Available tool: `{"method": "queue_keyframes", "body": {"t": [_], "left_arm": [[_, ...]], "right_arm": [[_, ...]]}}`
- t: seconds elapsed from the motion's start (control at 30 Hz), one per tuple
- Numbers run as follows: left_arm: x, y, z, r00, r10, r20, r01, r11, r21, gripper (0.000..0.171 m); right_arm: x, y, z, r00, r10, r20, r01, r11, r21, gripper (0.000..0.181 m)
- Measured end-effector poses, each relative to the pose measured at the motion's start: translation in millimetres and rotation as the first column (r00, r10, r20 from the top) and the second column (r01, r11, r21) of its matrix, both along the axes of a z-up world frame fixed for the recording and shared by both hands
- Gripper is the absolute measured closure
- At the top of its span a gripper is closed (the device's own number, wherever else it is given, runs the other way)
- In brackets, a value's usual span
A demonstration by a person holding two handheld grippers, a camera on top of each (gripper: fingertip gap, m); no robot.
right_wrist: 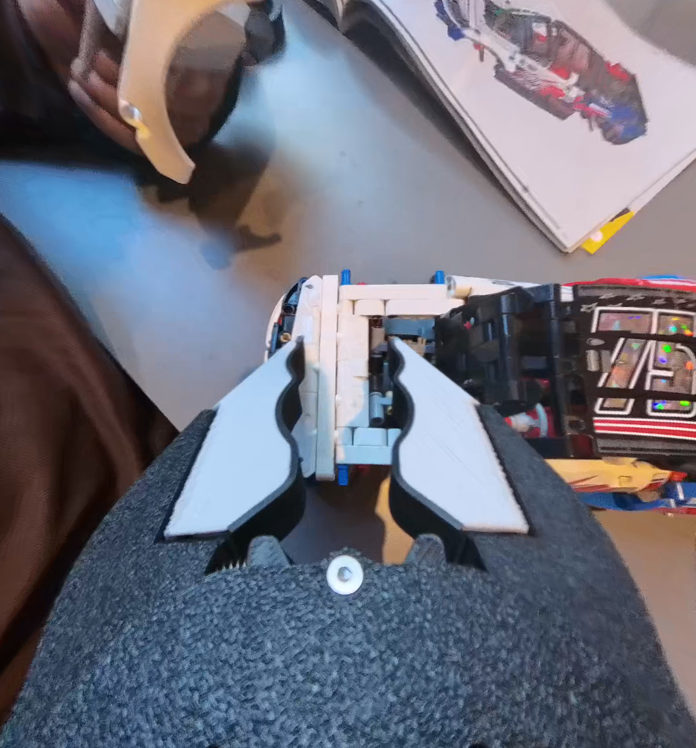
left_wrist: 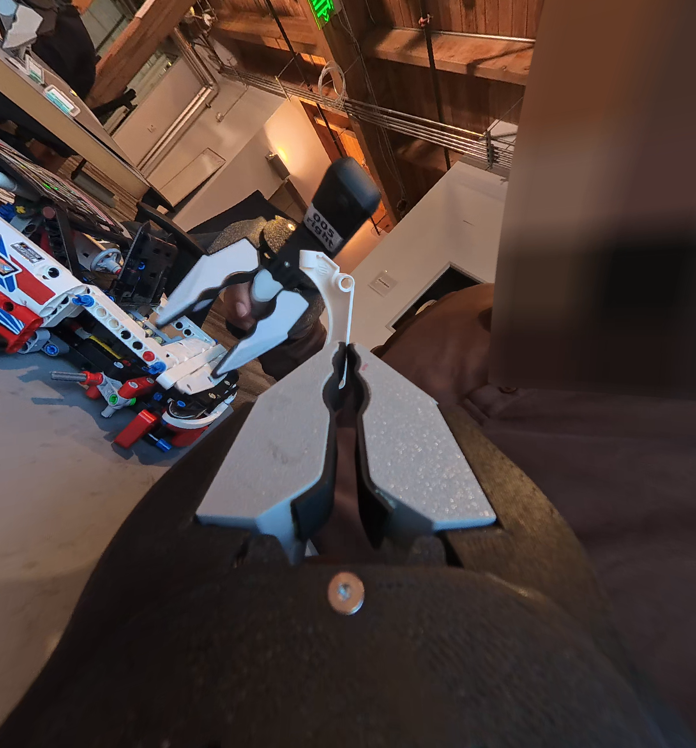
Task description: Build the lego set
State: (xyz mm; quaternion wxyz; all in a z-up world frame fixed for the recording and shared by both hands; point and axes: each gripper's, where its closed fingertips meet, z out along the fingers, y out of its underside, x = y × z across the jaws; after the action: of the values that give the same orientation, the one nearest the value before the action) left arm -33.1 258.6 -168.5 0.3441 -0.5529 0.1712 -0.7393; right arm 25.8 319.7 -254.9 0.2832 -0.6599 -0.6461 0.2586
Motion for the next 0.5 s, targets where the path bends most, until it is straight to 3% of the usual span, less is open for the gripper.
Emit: {"method": "queue_keyframes", "body": {"t": [0.17,0.5], "left_arm": [[1.2,-1.4,-0.6,1.000,0.000,-0.010,0.000,1.000,0.005,0.171],[6.2,0.4,-2.9,0.999,0.018,-0.033,-0.018,1.000,0.005,0.171]], "right_arm": [[9.0,-7.4,-2.8,0.999,0.019,0.030,-0.015,0.990,-0.140,0.149],[42.6,-13.2,-1.5,0.997,0.038,0.068,-0.029,0.992,-0.125,0.149]]}}
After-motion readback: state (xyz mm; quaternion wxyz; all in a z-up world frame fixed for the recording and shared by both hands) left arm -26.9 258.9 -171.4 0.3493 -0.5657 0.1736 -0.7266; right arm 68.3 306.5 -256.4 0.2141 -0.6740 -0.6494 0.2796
